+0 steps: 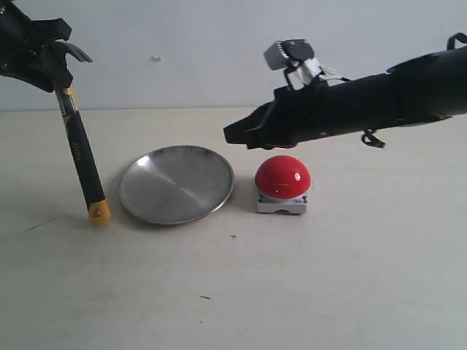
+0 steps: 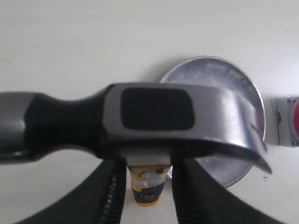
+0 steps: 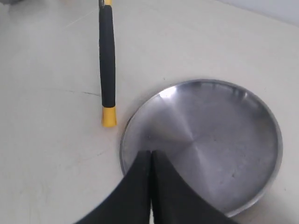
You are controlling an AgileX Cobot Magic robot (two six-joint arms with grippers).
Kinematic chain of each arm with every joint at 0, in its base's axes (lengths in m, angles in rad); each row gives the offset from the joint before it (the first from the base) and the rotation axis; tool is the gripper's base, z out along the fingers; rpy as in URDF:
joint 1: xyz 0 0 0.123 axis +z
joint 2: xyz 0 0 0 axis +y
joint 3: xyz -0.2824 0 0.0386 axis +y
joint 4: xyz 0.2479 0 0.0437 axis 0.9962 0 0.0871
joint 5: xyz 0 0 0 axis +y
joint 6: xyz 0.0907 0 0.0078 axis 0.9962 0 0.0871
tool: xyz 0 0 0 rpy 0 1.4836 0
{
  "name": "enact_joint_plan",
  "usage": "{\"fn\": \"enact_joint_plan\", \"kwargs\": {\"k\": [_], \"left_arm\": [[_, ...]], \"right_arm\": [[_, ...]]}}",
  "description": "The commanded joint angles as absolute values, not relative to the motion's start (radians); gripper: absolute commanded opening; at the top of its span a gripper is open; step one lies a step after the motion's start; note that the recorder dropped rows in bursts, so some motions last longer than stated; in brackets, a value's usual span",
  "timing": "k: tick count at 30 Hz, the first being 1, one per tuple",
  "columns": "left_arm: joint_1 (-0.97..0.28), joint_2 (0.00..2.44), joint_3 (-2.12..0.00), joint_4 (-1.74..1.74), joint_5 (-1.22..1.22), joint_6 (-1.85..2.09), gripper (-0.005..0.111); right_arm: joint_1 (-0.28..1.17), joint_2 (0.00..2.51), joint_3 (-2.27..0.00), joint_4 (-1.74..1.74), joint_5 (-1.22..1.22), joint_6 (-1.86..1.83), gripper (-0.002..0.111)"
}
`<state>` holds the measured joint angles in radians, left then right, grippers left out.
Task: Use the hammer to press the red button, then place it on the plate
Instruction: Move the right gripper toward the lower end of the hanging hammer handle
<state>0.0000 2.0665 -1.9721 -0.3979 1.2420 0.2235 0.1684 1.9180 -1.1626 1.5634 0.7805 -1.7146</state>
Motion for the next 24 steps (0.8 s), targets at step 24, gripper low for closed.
{"fn": "enact_joint_plan", "kwargs": {"k": [24], "left_arm": [[-0.011,2.01,-1.871,-0.497,1.221,0.23,0.0]], "right_arm": [[0.373,2.132,-1.403,1.574,0.68,-1.768,0.044]]}}
